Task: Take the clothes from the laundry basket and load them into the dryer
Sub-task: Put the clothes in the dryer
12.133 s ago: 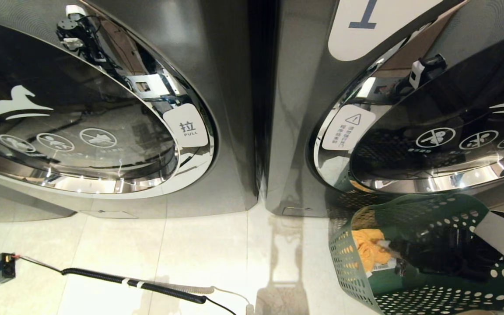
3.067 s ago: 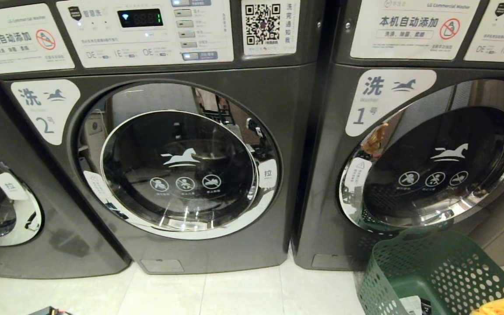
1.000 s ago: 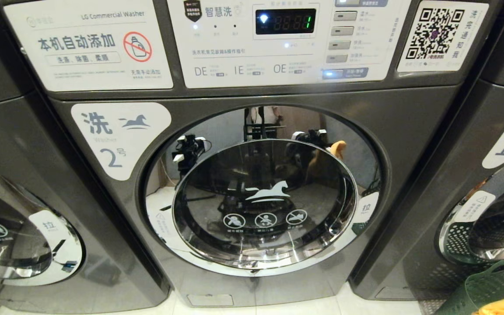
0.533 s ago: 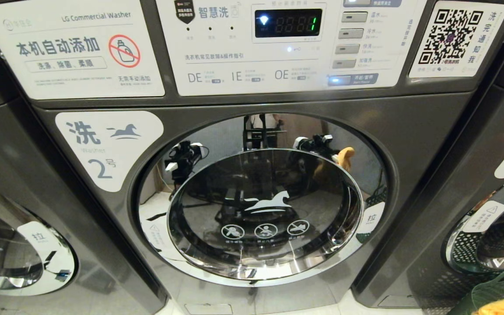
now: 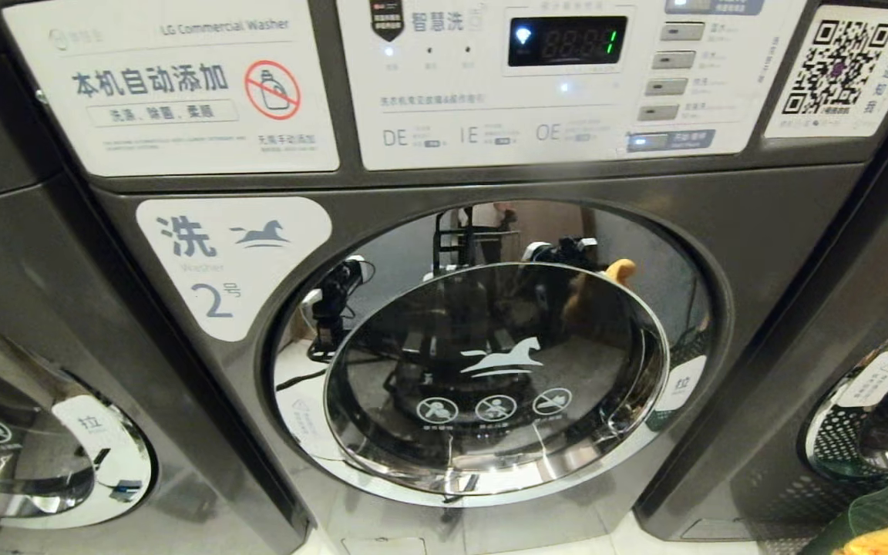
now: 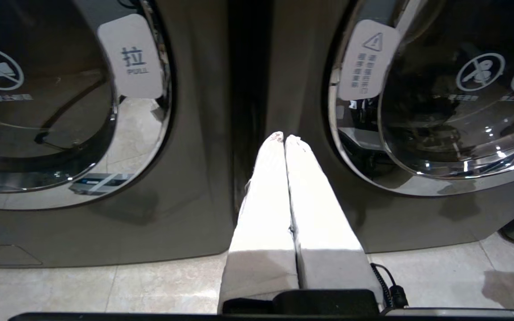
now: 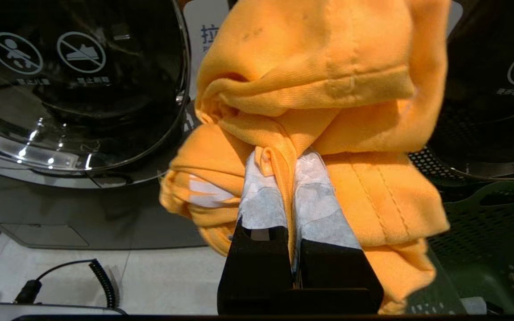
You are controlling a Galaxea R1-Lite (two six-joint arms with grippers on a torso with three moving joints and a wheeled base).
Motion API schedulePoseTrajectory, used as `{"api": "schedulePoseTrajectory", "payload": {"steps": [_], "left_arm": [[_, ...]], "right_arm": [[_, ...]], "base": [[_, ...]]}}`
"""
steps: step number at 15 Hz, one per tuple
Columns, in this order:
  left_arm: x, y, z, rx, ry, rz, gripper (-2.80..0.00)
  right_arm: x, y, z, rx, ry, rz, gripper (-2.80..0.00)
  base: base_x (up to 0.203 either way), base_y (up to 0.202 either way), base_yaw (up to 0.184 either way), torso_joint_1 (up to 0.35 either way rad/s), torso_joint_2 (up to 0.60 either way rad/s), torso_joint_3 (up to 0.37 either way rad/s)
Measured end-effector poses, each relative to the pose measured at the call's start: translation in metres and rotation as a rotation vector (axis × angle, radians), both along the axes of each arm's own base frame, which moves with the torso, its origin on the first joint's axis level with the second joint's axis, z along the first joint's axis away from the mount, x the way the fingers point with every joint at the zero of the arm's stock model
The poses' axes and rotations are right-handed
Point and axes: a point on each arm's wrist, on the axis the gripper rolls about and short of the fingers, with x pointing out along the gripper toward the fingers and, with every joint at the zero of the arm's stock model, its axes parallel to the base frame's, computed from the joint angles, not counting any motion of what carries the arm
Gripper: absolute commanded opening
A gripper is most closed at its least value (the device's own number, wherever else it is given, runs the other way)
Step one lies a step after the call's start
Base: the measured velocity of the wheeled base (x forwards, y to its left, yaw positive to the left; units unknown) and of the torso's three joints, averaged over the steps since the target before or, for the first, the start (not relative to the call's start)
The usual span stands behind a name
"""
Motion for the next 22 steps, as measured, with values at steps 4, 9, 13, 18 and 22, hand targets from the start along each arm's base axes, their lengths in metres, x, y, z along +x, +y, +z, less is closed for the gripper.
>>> {"api": "schedulePoseTrajectory", "payload": {"steps": [4,9,13,18,22], "left_arm": [[0.0000,0.0000,0.0000,0.000,0.000,0.001,-2.80],[0.0000,-0.0001,0.0000,0.000,0.000,0.001,-2.80],[0.0000,0.0000,0.0000,-0.002,0.000,0.000,-2.80],[0.0000,0.0000,0.0000,-0.003,0.000,0.000,-2.80],[0.0000,0.0000,0.0000,-0.003,0.000,0.000,-2.80]], "right_arm": [[0.0000,0.0000,-0.0001,0.000,0.000,0.001,-2.80],[0.0000,0.0000,0.0000,0.007,0.000,0.001,-2.80],[0.0000,0.0000,-0.0001,-0.002,0.001,0.002,-2.80],[0.0000,-0.0001,-0.0002,0.004,0.002,-0.004,-2.80],[0.0000,-0.0002,-0.0001,0.012,0.001,-0.007,-2.80]], "base": [[0.000,0.190,0.001,0.001,0.00,0.001],[0.000,0.033,0.000,-0.001,0.00,0.000],[0.000,0.000,0.000,0.000,0.00,0.000],[0.000,0.000,0.000,0.000,0.00,0.000],[0.000,0.000,0.000,0.000,0.00,0.000]]}}
